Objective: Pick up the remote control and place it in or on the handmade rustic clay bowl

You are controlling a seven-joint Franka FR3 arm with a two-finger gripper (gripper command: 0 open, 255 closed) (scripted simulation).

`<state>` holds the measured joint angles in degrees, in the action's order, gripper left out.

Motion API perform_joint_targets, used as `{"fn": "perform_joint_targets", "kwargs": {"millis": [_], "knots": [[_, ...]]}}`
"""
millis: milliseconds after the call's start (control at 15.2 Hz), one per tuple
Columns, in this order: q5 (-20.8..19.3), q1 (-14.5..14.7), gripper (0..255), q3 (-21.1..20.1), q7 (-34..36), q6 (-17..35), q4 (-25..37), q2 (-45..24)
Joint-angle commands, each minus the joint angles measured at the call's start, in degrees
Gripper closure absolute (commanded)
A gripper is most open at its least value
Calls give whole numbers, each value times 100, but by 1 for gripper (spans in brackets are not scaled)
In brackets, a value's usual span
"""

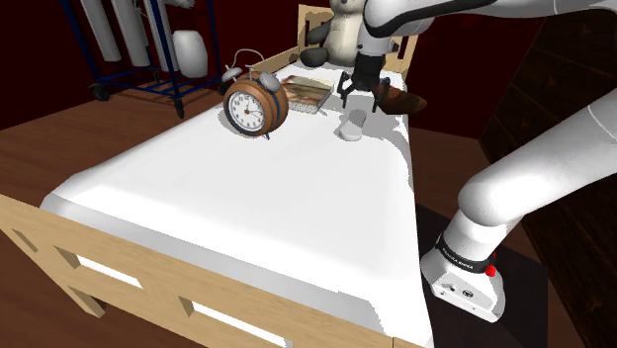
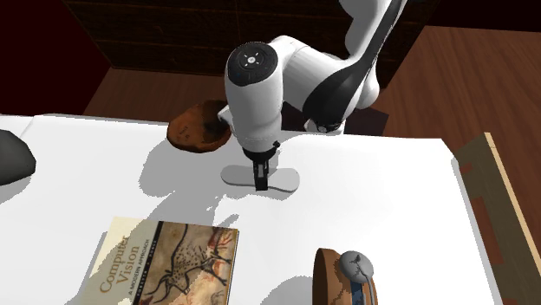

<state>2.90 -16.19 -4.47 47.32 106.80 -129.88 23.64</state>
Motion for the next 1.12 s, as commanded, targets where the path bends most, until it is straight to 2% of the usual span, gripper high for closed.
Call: {"fn": "perform_joint_targets", "kwargs": {"millis": [0, 462, 924, 990, 1056], "knots": [[1, -74, 0, -21, 265, 178, -44, -137], [10, -66, 0, -40, 265, 701, -468, -236], [10, -66, 0, -39, 265, 699, -466, -237], [10, -66, 255, -39, 265, 699, -466, -237], [10, -66, 255, -39, 265, 699, -466, -237]]}}
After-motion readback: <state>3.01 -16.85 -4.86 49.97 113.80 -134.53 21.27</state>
